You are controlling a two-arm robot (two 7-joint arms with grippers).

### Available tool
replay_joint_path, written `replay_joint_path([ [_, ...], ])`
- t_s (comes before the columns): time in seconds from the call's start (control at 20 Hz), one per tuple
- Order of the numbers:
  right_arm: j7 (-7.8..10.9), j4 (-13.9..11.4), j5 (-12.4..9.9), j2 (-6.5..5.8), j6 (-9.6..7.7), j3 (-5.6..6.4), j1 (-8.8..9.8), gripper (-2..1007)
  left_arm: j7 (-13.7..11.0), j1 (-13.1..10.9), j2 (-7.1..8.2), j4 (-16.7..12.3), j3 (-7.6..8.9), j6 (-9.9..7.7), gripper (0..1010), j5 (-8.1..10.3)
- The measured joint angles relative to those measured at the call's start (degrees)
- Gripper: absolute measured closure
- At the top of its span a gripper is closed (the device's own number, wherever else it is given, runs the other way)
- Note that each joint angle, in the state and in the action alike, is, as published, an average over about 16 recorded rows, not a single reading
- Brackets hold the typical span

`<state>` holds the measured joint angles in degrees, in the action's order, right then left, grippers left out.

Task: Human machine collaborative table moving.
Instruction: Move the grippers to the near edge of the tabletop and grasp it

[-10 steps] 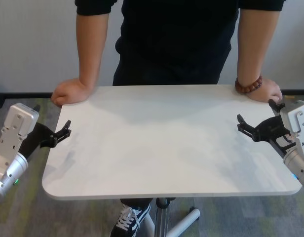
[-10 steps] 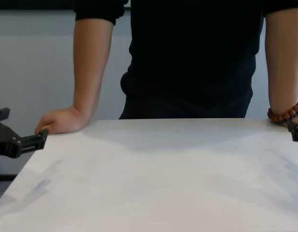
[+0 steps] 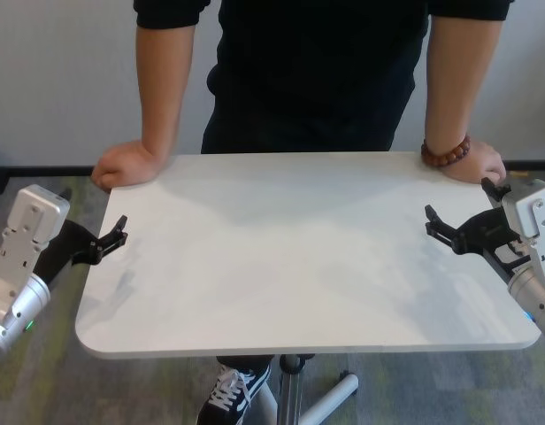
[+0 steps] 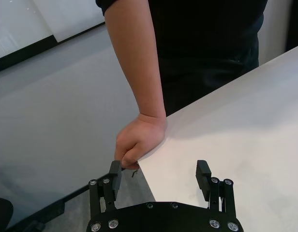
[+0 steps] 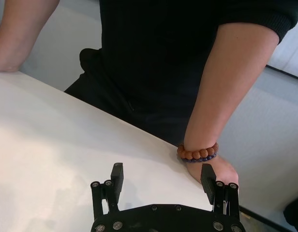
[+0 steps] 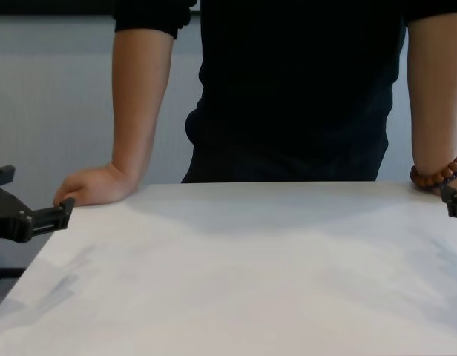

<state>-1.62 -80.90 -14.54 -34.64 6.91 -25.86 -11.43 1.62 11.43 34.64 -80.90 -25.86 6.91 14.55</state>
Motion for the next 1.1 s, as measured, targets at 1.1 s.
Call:
replay_joint_path([
  [1.1,0.0,0.0,0.0,0.0,0.0,0.0,0.0,5,0.0,0.0,0.0,0.0,0.0,0.0,10,0.0],
])
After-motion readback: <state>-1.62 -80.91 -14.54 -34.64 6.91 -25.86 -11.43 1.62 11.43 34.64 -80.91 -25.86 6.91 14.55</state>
